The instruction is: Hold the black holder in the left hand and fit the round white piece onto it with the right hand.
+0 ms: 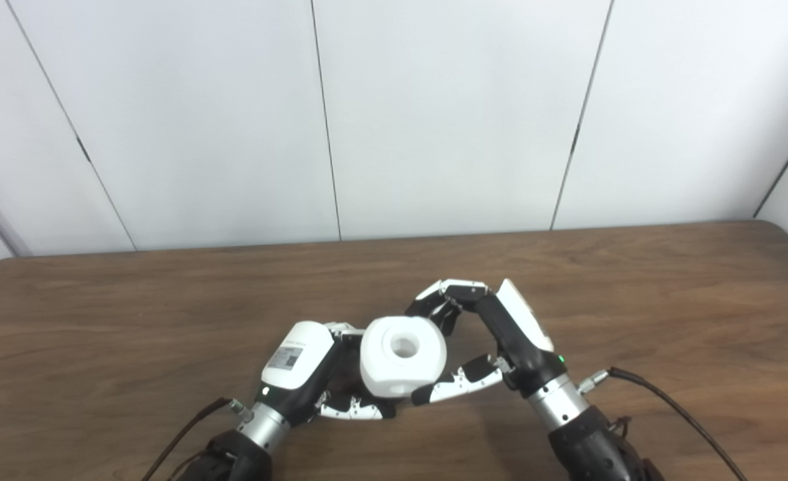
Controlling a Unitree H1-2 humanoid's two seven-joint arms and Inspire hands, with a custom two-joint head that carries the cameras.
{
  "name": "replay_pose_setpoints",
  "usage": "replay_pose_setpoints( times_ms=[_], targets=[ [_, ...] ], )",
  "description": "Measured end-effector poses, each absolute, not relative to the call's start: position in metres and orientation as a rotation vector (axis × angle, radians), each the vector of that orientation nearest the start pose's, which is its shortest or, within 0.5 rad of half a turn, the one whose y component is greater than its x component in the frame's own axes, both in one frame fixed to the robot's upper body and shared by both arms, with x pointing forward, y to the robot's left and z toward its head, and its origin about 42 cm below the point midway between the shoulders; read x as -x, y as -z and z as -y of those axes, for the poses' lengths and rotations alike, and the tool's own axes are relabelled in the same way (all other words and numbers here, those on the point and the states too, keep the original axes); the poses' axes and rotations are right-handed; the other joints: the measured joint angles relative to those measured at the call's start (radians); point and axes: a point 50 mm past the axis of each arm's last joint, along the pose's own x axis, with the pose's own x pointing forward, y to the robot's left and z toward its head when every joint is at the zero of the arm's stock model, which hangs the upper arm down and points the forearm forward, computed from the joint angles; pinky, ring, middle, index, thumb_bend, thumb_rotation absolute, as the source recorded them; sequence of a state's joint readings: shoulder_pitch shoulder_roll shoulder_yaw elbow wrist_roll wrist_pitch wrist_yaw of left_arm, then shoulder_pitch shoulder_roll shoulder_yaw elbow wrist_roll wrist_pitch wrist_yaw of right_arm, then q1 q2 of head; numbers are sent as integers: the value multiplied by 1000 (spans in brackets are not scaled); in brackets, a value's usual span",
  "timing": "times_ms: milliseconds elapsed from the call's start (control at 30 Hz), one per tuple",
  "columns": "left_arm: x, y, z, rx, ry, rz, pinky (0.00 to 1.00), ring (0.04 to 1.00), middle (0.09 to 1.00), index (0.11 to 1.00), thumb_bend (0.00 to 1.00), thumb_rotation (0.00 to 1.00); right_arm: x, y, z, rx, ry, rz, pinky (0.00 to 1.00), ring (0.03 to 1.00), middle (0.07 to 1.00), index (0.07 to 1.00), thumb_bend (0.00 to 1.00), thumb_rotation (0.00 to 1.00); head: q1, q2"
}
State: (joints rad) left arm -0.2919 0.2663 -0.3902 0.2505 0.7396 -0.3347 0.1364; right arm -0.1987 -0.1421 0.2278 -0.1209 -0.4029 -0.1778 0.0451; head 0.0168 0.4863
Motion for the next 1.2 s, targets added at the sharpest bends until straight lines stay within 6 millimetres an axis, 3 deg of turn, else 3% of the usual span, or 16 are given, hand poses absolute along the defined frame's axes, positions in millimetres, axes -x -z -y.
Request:
replay_pose_setpoints(
  times_ms=[233,767,1200],
  targets=[
    [-351,-117,-177,-996,430,503,685,660,494,482,526,0,-328,-177,162,535,-330,491,387,465,486,491,523,0,5,-5],
    [-351,-117,-176,-997,429,499,687,664,494,482,526,0,-351,-170,157,558,-358,546,374,460,486,491,523,0,20,-17],
    [-351,-117,-177,-1001,419,487,687,662,494,482,526,0,-359,-166,161,579,-357,559,379,467,485,492,524,0,23,12]
  ],
)
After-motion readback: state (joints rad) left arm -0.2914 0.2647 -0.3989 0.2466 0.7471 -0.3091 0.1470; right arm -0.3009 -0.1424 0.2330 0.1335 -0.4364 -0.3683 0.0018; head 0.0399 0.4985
